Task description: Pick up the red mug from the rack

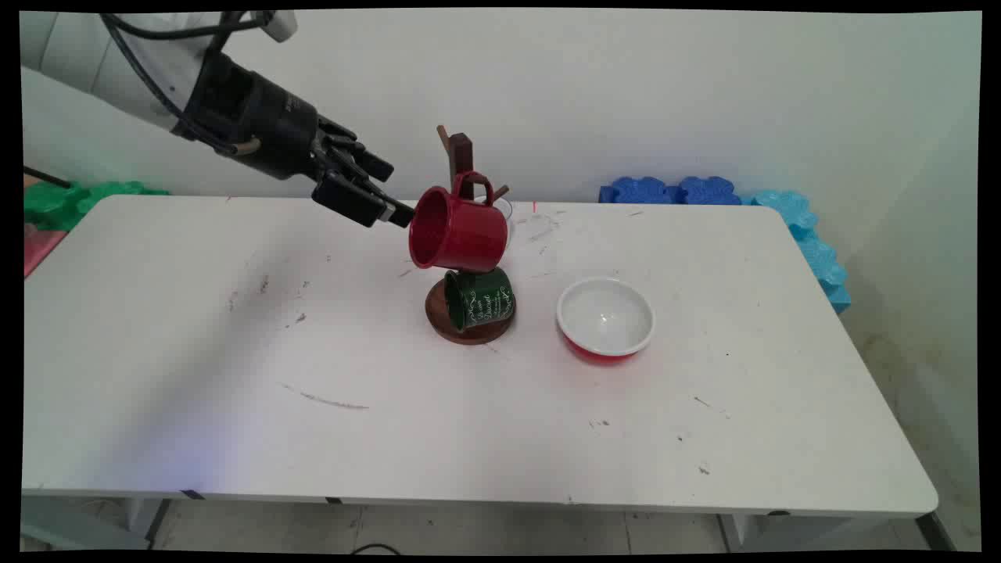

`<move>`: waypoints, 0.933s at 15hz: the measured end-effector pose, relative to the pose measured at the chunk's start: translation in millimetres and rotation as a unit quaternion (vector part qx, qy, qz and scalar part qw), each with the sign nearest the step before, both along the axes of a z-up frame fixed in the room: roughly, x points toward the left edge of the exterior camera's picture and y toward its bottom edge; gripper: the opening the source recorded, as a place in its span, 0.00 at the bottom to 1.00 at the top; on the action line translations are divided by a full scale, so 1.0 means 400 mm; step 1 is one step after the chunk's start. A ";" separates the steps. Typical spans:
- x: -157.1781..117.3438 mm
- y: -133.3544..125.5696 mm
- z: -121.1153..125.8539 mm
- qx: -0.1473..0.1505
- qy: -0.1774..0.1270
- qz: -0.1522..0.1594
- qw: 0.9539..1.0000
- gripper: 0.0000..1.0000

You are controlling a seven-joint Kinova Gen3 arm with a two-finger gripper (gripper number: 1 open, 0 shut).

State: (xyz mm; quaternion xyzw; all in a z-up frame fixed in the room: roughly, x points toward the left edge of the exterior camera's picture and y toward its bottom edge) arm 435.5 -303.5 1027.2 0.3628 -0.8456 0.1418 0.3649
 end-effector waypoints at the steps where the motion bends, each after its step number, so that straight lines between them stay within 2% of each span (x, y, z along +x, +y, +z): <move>1: -0.002 0.004 -0.004 0.004 0.006 0.006 1.000 1.00; 8: -0.022 0.029 -0.032 0.024 0.046 0.044 0.998 1.00; 14: -0.033 0.039 -0.057 0.033 0.068 0.063 0.995 1.00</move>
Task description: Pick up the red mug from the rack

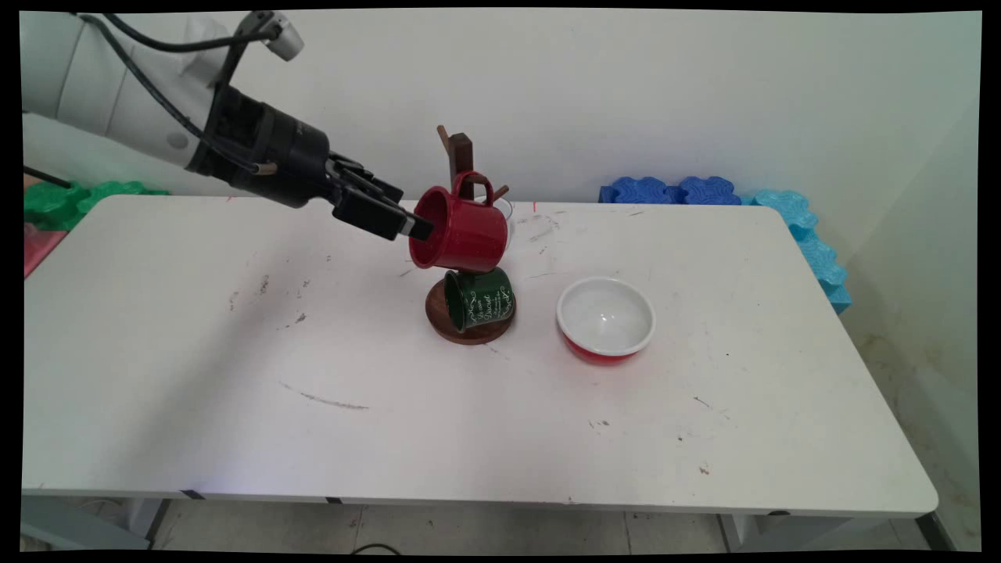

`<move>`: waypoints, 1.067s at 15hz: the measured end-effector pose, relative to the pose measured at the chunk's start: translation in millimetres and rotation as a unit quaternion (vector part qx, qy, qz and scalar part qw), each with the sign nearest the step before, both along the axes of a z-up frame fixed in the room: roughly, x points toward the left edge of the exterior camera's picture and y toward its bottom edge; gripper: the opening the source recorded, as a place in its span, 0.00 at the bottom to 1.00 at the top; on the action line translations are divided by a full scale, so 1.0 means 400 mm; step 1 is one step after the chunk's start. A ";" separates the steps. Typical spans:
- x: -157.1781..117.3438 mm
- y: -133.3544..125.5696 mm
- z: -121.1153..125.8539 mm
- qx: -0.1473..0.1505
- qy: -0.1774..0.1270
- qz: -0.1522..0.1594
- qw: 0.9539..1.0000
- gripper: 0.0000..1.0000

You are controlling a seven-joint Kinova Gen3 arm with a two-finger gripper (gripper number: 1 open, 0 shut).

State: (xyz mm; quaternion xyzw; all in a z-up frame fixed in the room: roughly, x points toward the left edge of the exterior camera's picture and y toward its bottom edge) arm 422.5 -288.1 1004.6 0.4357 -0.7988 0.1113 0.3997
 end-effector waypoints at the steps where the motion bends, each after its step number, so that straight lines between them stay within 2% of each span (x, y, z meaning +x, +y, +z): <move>1: -0.001 0.001 -0.004 0.001 0.002 0.002 1.000 1.00; 9: -0.022 0.003 -0.048 0.008 0.025 0.016 1.000 1.00; 16: -0.045 -0.010 -0.085 0.008 0.032 0.016 0.999 1.00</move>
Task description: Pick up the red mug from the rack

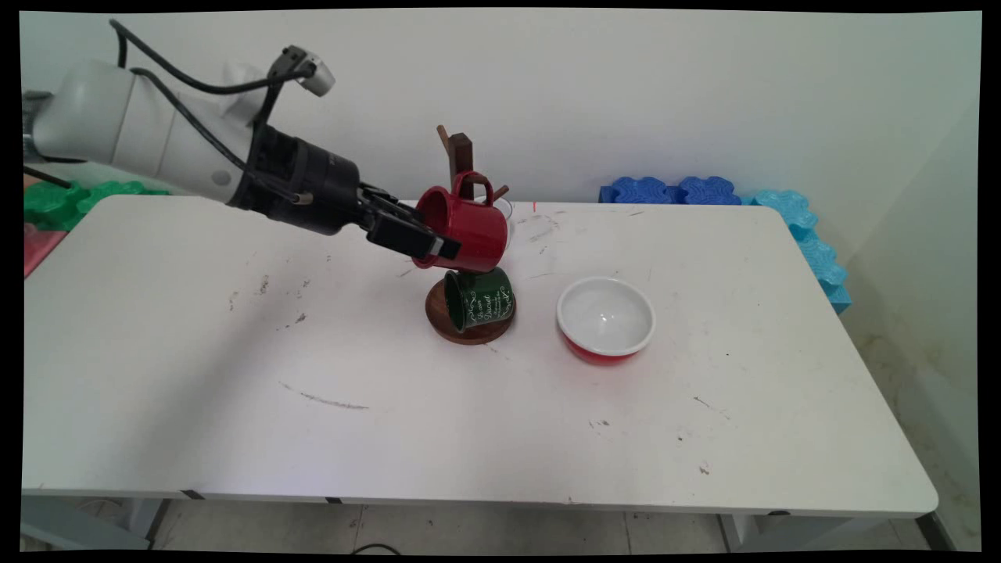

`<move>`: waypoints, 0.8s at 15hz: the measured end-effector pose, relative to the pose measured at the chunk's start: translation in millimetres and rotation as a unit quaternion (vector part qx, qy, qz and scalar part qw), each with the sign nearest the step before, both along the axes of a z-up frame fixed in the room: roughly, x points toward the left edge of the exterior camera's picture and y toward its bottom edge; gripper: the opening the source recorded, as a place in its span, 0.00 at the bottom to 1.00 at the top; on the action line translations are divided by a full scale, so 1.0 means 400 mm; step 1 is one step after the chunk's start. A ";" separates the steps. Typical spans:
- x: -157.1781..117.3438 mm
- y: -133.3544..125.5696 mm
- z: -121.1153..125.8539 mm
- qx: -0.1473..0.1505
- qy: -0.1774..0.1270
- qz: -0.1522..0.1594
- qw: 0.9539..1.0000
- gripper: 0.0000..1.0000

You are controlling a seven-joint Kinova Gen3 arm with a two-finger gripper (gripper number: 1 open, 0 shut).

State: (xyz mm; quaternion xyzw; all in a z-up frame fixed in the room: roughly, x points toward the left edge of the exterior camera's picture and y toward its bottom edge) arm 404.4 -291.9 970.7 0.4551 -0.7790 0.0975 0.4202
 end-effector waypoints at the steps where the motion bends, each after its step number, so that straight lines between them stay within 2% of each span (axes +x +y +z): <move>1: -0.003 -0.002 -0.005 -0.001 0.000 0.000 1.000 1.00; 12: -0.041 -0.031 -0.052 -0.010 -0.004 -0.011 1.000 1.00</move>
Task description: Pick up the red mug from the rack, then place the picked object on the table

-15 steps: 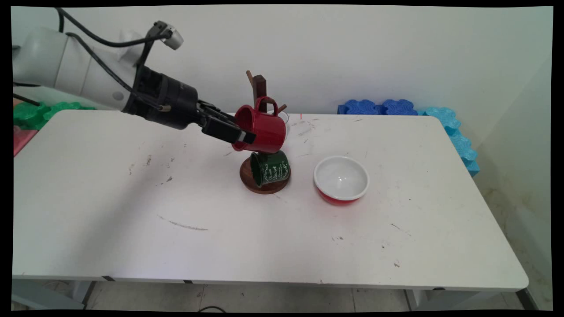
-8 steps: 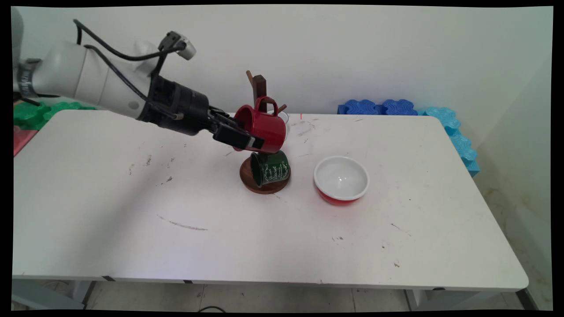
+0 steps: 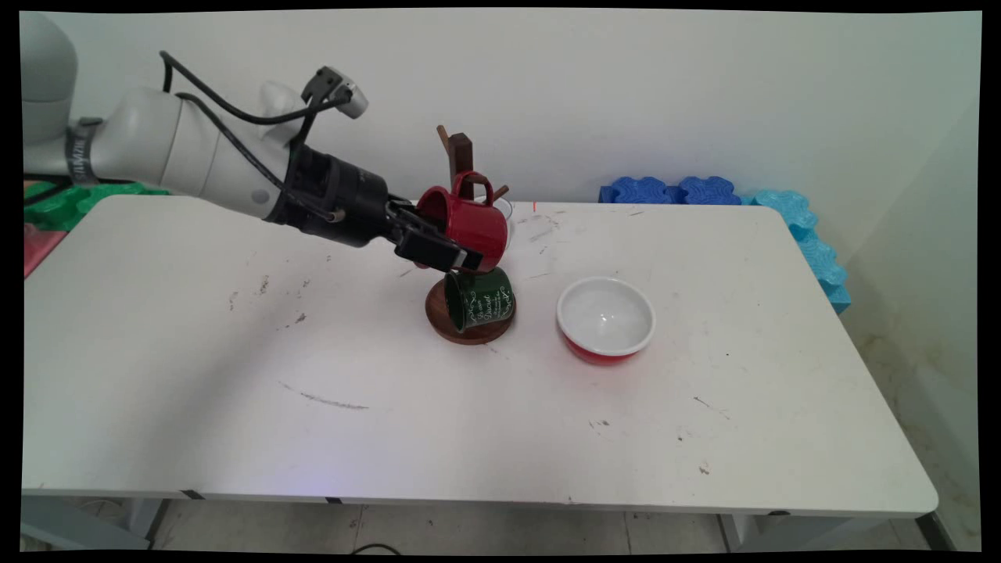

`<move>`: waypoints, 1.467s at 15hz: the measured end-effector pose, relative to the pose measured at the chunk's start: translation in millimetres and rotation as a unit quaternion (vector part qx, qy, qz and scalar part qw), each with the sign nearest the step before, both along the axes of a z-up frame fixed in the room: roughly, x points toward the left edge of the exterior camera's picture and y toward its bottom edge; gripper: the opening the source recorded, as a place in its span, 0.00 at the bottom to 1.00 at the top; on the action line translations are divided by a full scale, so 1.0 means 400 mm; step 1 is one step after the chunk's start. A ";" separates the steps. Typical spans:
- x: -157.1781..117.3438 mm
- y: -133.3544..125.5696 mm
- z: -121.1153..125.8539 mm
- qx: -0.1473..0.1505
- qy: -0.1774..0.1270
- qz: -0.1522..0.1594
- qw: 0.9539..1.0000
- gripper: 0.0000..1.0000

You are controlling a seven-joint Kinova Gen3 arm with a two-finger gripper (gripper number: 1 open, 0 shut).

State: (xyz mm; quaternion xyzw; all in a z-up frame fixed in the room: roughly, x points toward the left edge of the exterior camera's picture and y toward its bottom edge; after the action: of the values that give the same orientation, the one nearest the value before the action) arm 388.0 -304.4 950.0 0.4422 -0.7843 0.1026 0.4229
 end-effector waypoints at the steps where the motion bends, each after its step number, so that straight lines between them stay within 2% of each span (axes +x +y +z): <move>1: -0.002 -0.001 -0.002 -0.001 0.000 -0.001 1.000 1.00; 7: -0.012 -0.009 -0.013 -0.005 -0.003 -0.002 1.000 1.00; 8: -0.013 -0.010 -0.014 -0.006 -0.003 -0.002 1.000 0.00; 22: -0.016 -0.016 -0.024 -0.014 -0.012 -0.003 1.000 0.00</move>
State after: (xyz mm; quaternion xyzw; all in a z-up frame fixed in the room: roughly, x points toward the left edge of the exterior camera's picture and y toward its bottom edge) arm 381.6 -310.9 940.2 0.4329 -0.7890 0.1177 0.4198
